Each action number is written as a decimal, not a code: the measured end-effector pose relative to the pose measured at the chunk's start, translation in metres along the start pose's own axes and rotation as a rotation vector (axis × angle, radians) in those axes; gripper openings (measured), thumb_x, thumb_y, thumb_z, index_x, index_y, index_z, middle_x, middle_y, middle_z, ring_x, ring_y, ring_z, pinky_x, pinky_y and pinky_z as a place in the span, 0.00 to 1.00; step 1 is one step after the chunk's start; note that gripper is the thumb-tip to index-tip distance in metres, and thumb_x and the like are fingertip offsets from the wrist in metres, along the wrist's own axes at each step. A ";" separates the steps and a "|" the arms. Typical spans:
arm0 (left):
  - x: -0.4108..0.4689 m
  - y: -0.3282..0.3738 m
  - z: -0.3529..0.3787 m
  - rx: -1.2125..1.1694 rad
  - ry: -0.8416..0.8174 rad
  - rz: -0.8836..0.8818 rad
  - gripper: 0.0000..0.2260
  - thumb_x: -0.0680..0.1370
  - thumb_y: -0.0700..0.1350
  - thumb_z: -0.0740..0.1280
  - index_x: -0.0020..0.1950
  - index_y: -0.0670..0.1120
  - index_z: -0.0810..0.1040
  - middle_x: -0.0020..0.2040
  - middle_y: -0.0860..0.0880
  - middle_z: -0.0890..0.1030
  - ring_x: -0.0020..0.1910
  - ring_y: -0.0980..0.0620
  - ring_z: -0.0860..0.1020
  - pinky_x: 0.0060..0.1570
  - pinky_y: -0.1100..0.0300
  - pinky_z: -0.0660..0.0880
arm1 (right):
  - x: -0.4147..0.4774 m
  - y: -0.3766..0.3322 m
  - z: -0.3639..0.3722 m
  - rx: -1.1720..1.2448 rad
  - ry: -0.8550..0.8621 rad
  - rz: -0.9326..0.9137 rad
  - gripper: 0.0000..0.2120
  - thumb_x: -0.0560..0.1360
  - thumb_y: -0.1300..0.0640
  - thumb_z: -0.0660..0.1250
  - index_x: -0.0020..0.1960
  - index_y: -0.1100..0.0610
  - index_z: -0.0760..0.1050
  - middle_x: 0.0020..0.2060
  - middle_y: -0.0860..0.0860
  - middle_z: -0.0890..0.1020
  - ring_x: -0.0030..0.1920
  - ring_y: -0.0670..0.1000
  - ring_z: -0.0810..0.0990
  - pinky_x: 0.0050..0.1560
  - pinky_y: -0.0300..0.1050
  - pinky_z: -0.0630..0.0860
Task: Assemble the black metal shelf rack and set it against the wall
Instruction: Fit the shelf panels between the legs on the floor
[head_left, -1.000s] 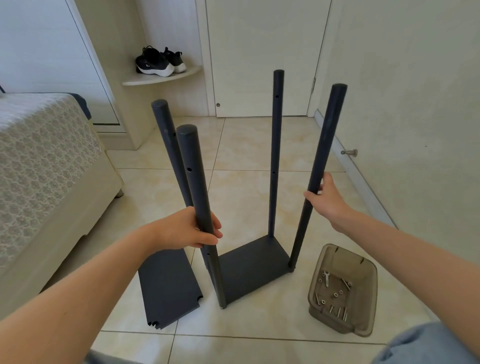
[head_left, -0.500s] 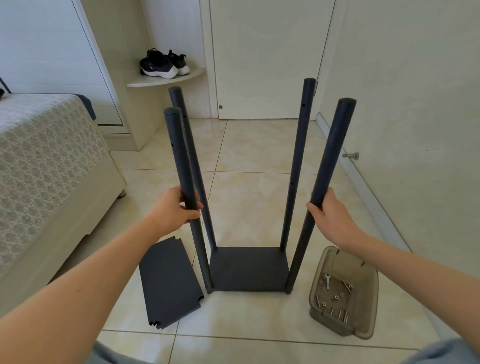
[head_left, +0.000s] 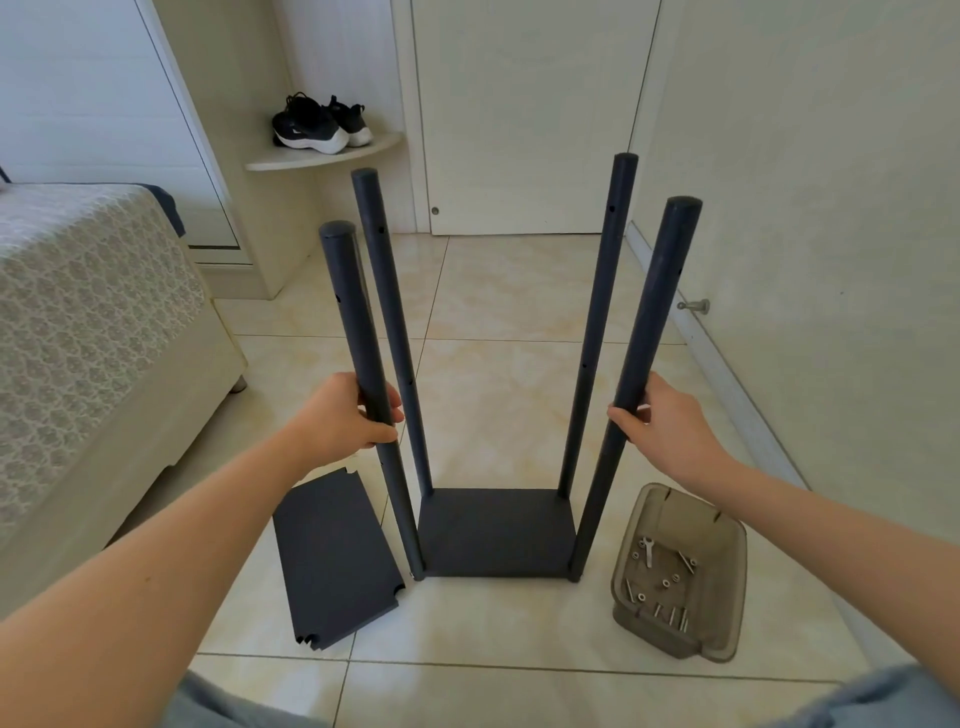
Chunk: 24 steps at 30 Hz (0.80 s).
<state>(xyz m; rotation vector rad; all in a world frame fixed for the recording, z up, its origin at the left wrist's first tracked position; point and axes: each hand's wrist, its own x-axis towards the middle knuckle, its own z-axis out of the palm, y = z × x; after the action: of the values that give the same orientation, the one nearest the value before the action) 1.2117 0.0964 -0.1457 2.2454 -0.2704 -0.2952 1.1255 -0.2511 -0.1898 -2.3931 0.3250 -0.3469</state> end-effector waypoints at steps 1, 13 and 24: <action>0.000 -0.001 -0.001 0.015 -0.007 0.005 0.12 0.73 0.33 0.74 0.51 0.45 0.78 0.47 0.48 0.84 0.48 0.52 0.83 0.39 0.66 0.79 | 0.000 0.000 0.001 -0.001 0.005 0.001 0.17 0.78 0.55 0.68 0.65 0.57 0.70 0.46 0.46 0.77 0.41 0.46 0.78 0.38 0.31 0.72; -0.003 0.002 -0.008 -0.005 -0.090 -0.022 0.12 0.72 0.33 0.75 0.51 0.45 0.81 0.49 0.46 0.84 0.50 0.47 0.83 0.45 0.60 0.82 | -0.013 -0.005 -0.007 -0.454 0.005 -0.018 0.20 0.81 0.42 0.58 0.60 0.57 0.75 0.41 0.49 0.81 0.38 0.49 0.80 0.40 0.42 0.79; 0.004 -0.034 -0.035 0.133 -0.370 -0.192 0.12 0.77 0.45 0.73 0.60 0.52 0.79 0.55 0.52 0.84 0.51 0.55 0.84 0.47 0.62 0.82 | -0.047 -0.006 0.033 -0.889 -0.231 -0.087 0.15 0.83 0.45 0.53 0.50 0.50 0.75 0.40 0.49 0.81 0.37 0.49 0.82 0.40 0.44 0.81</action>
<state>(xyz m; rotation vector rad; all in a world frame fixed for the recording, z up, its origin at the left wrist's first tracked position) 1.2296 0.1421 -0.1508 2.3415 -0.2745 -0.8209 1.0934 -0.2117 -0.2178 -3.2844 0.3054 0.0733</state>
